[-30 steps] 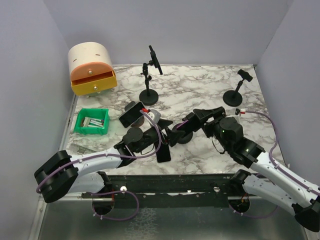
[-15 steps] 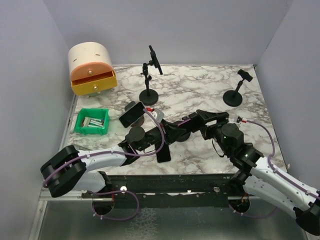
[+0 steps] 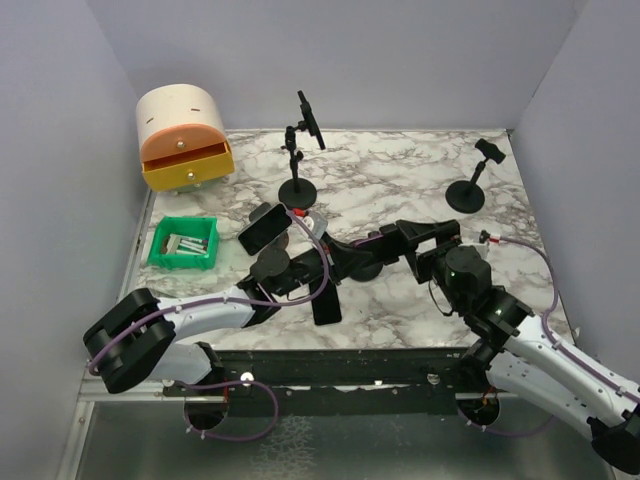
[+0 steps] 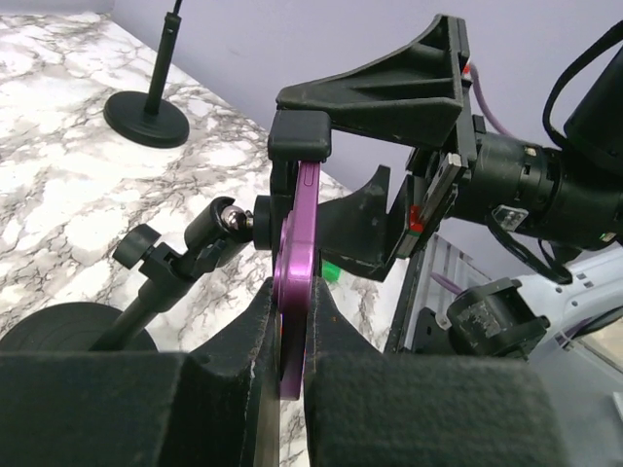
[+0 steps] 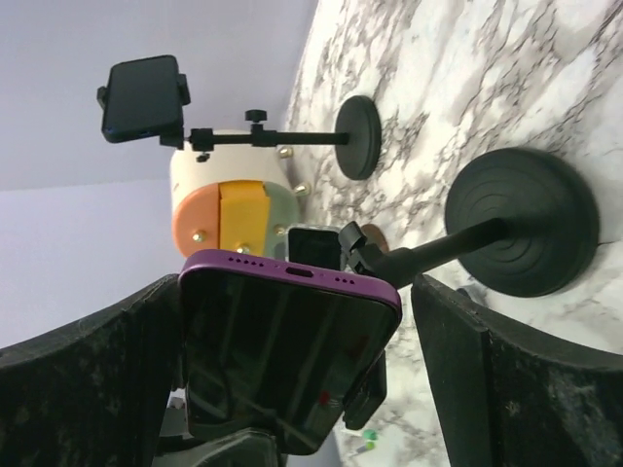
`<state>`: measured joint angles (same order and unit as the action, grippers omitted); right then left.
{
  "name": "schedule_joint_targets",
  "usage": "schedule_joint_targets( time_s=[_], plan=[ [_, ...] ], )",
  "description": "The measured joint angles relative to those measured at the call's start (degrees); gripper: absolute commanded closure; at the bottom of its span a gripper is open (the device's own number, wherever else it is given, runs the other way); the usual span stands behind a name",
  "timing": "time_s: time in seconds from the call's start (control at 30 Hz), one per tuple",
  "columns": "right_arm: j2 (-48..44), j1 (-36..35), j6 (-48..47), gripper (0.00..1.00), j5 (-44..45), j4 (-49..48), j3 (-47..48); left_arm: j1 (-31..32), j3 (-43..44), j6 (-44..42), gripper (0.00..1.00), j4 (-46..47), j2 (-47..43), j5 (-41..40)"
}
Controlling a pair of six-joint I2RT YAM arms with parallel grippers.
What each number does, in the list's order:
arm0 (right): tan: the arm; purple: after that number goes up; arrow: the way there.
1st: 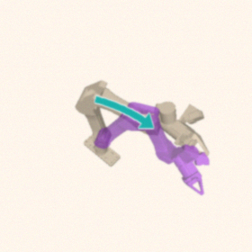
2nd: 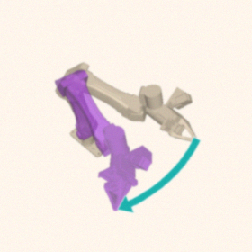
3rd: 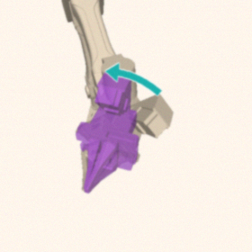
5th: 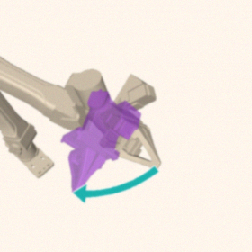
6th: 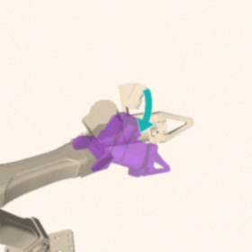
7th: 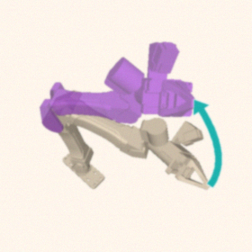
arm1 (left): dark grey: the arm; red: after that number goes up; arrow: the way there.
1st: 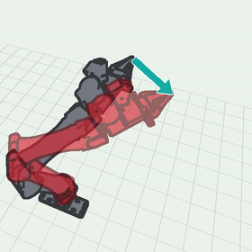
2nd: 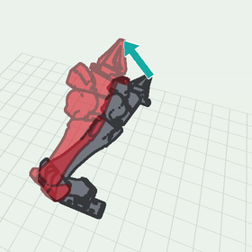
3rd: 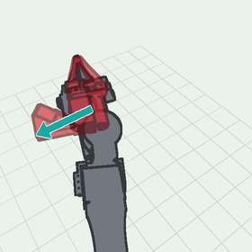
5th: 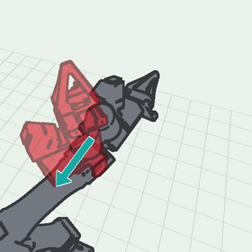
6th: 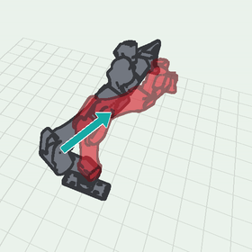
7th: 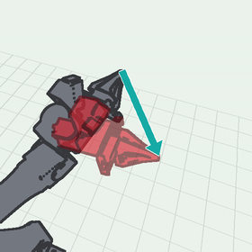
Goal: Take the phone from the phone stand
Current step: Adjust the phone stand with the phone at the center of the board.
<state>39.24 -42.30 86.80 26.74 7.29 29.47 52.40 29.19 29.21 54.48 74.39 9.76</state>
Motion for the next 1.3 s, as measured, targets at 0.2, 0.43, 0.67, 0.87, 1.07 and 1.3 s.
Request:
schedule_joint_targets(
  time_s=[0.2,0.43,0.67,0.87,1.07,1.3],
  plan=[
    [-4.57,0.0,-10.47,0.0,2.27,9.14,3.48,-1.51,1.55,1.9,1.0,-1.18,0.52,3.32],
    [-6.95,-0.02,-36.15,0.0,4.35,18.58,11.76,-5.05,7.37,3.87,1.0,-8.94,1.66,6.01],
    [3.3,-0.02,-70.31,0.0,-5.2,18.91,25.22,-10.43,15.45,6.75,1.0,-17.57,5.16,15.41],
    [9.46,-0.15,-87.54,0.0,-15.19,18.21,24.96,-17.68,21.51,11.67,1.0,-21.64,9.6,28.72],
    [3.52,-0.28,-101.96,0.0,-28.85,14.69,22.67,-21.18,26.56,16.65,1.0,-23.96,14.29,38.62],
    [10.51,-1.27,-116.58,0.0,-35.58,15.28,30.27,-21.22,32.79,19.5,1.0,-26.75,19.23,43.95]
  ],
)
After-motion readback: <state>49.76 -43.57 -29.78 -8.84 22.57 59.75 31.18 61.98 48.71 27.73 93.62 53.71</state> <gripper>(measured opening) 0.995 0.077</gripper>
